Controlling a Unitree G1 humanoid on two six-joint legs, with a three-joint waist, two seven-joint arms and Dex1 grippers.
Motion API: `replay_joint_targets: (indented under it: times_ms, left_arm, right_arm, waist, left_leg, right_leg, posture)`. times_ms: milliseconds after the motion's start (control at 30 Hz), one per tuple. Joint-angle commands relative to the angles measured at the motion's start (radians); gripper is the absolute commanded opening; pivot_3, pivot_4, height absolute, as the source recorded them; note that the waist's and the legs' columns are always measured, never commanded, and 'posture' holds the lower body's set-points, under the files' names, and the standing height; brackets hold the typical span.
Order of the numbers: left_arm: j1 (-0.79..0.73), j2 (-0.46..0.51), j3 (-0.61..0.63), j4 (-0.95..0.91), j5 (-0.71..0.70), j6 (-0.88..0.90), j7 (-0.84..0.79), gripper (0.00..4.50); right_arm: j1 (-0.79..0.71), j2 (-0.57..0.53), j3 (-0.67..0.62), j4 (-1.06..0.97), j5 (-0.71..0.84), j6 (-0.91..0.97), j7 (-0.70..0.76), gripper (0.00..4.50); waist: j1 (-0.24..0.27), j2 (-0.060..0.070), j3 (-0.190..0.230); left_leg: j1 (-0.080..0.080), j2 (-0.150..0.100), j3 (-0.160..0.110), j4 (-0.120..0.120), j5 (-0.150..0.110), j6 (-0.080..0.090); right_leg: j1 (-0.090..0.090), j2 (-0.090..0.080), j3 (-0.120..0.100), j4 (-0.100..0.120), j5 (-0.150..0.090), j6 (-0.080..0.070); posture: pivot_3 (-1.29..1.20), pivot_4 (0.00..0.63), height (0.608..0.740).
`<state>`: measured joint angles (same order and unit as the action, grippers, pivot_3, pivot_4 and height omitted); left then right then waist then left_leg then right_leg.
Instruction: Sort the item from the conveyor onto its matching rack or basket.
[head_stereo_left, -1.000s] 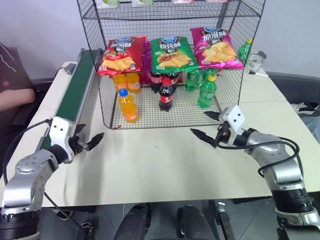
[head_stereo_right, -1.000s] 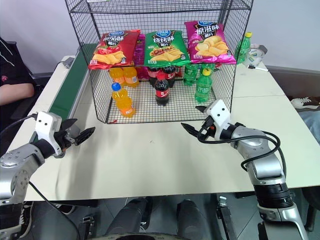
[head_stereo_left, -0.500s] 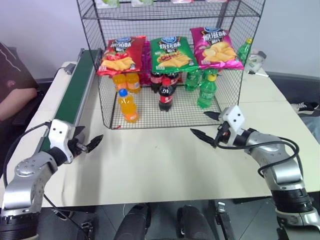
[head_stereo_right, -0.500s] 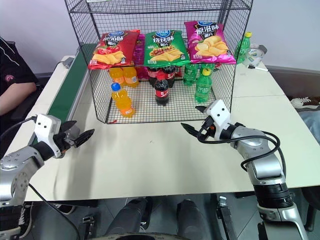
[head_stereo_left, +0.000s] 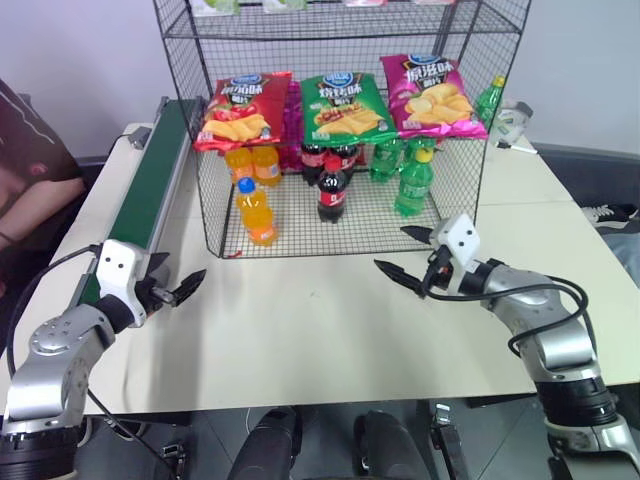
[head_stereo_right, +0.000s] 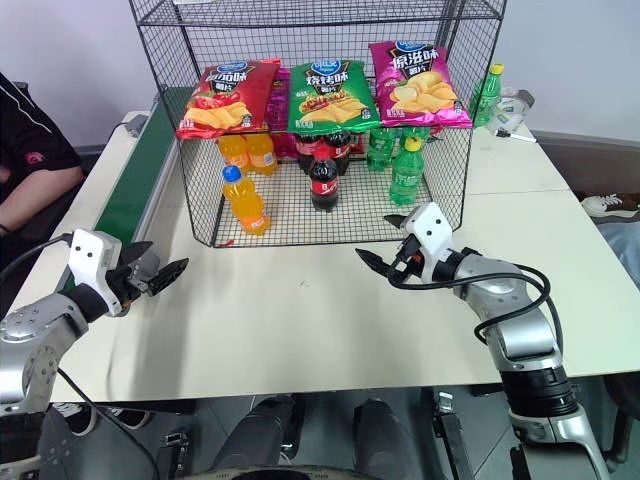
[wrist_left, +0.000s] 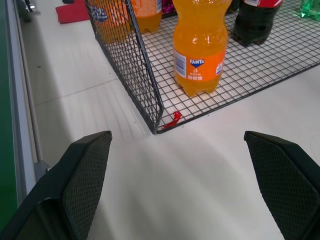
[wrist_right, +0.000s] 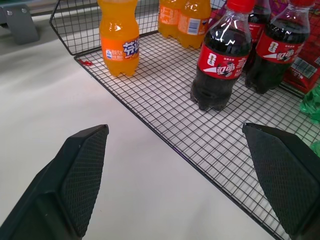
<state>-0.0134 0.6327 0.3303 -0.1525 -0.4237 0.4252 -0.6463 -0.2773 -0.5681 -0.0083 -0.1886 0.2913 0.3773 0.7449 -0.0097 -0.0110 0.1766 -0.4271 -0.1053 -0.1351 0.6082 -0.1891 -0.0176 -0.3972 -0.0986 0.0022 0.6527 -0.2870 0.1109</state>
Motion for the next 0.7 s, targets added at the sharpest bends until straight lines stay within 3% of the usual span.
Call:
replay_joint_targets:
  times_ms: [33,700]
  left_arm:
    - [-0.008,0.003,0.025,-0.008,-0.003,-0.019,0.006,4.43]
    - [0.0,-0.017,0.03,-0.023,-0.009,-0.01,0.05,4.43]
  right_arm:
    - [-0.014,0.008,-0.009,-0.012,-0.003,-0.028,-0.01,4.5]
    - [-0.024,0.039,0.012,0.022,-0.047,-0.088,-0.043,4.5]
  waist:
    - [0.0,0.0,0.0]
    - [0.0,0.0,0.0]
  left_leg:
    - [0.0,0.0,0.0,0.0,0.0,0.0]
    - [0.0,0.0,0.0,0.0,0.0,0.0]
  right_leg:
    - [0.0,0.0,0.0,0.0,0.0,0.0]
    - [0.0,0.0,0.0,0.0,0.0,0.0]
  posture:
    - [0.0,0.15,0.74]
    - [0.0,0.15,0.74]
